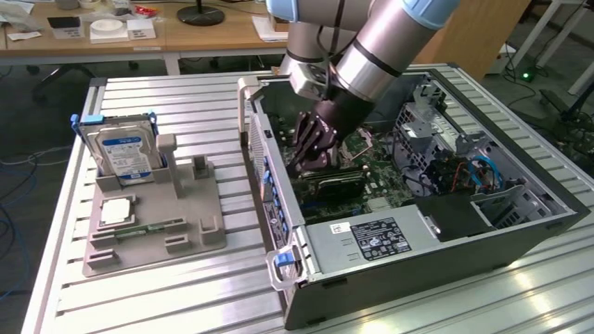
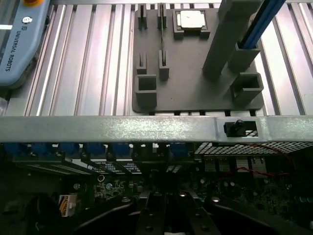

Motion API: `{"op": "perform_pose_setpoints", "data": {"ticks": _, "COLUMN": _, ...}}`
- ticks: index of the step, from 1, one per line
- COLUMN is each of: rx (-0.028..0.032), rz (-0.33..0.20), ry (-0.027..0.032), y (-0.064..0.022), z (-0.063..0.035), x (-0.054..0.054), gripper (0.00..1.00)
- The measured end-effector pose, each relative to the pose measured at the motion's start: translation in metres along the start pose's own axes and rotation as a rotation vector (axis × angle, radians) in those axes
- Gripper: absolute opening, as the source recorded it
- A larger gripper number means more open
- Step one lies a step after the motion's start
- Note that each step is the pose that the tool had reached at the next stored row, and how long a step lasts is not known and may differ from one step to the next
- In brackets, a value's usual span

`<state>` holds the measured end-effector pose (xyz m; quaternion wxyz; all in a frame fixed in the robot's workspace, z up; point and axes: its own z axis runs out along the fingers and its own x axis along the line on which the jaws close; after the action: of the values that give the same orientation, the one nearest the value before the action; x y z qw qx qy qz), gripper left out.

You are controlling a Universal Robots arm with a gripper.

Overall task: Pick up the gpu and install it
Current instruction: 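Press down on the gpu until it lock into place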

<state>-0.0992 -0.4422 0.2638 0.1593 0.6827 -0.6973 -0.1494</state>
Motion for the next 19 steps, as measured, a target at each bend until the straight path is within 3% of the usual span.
{"op": "perform_pose_setpoints", "data": {"ticks": 2, "rx": 0.0155, "rz": -0.004, "ry": 0.0015, "y": 0.0000, "z": 0.0000, "x": -0.002, "gripper": 0.10}}
{"op": "perform_pose_setpoints", "data": {"ticks": 3, "rx": 0.0287, "rz": -0.005, "ry": 0.0019, "y": 0.0001, "z": 0.0001, "x": -0.002, "gripper": 0.10}}
{"op": "perform_pose_setpoints", "data": {"ticks": 5, "rx": 0.0591, "rz": -0.007, "ry": 0.0024, "y": -0.0001, "z": 0.0004, "x": -0.003, "gripper": 0.10}}
{"op": "perform_pose_setpoints", "data": {"ticks": 9, "rx": 0.1276, "rz": -0.010, "ry": 0.0027, "y": 0.0005, "z": 0.0008, "x": -0.003, "gripper": 0.10}}
{"op": "perform_pose_setpoints", "data": {"ticks": 10, "rx": 0.1413, "rz": -0.010, "ry": 0.0025, "y": 0.0010, "z": 0.0011, "x": -0.003, "gripper": 0.10}}
{"op": "perform_pose_setpoints", "data": {"ticks": 11, "rx": 0.1511, "rz": -0.010, "ry": 0.0022, "y": 0.0022, "z": 0.0018, "x": -0.003, "gripper": 0.10}}
{"op": "perform_pose_setpoints", "data": {"ticks": 14, "rx": 0.1619, "rz": -0.010, "ry": 0.0023, "y": 0.0083, "z": 0.0045, "x": -0.003, "gripper": 0.10}}
{"op": "perform_pose_setpoints", "data": {"ticks": 15, "rx": 0.1682, "rz": -0.010, "ry": 0.0024, "y": 0.0098, "z": 0.0051, "x": -0.003, "gripper": 0.10}}
{"op": "perform_pose_setpoints", "data": {"ticks": 17, "rx": 0.1903, "rz": -0.010, "ry": 0.0025, "y": 0.0120, "z": 0.0062, "x": -0.003, "gripper": 0.10}}
{"op": "perform_pose_setpoints", "data": {"ticks": 19, "rx": 0.2222, "rz": -0.011, "ry": 0.0025, "y": 0.0122, "z": 0.0067, "x": -0.003, "gripper": 0.10}}
